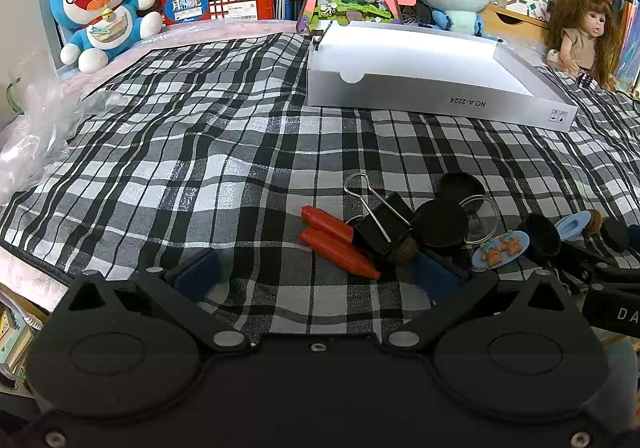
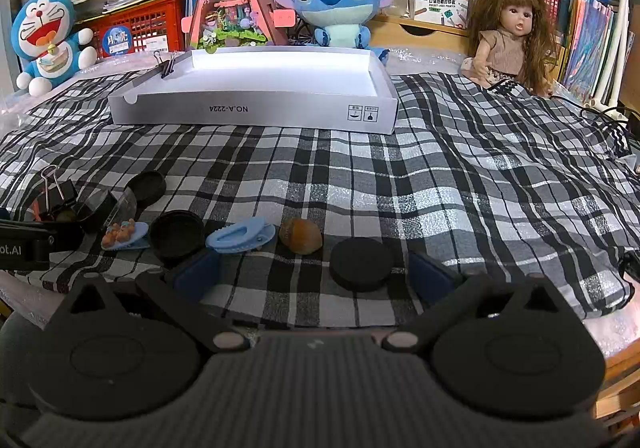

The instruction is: Organize rigid objects

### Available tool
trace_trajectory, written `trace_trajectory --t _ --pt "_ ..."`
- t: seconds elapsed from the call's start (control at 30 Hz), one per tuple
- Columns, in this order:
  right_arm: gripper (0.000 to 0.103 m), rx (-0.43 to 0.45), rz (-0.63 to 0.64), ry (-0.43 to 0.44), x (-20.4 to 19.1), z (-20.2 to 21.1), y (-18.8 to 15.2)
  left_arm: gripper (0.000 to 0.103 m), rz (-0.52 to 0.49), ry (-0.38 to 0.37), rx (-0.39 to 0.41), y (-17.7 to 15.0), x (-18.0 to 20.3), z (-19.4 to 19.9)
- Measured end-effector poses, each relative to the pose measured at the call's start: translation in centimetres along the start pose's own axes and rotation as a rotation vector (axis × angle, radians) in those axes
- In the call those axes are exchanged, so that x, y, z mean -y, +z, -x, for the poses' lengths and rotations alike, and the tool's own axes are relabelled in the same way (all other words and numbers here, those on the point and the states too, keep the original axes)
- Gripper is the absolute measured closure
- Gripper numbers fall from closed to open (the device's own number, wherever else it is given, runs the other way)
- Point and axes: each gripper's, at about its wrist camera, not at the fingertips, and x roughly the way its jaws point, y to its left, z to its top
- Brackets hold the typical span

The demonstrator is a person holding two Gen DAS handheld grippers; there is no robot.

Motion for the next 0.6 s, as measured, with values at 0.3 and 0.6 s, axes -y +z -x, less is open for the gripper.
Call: trace_trajectory --t 0.3,0.6 --pt "0.0 0.015 0.003 0.003 0.05 0.18 -0.13 0.0 0.001 0.0 0.003 -0.03 0.01 0.01" --pt "0.0 0.02 0.003 0.005 0.07 0.23 -0.2 0.0 -0.002 -0.001 0.016 0.25 -0.32 -0.16"
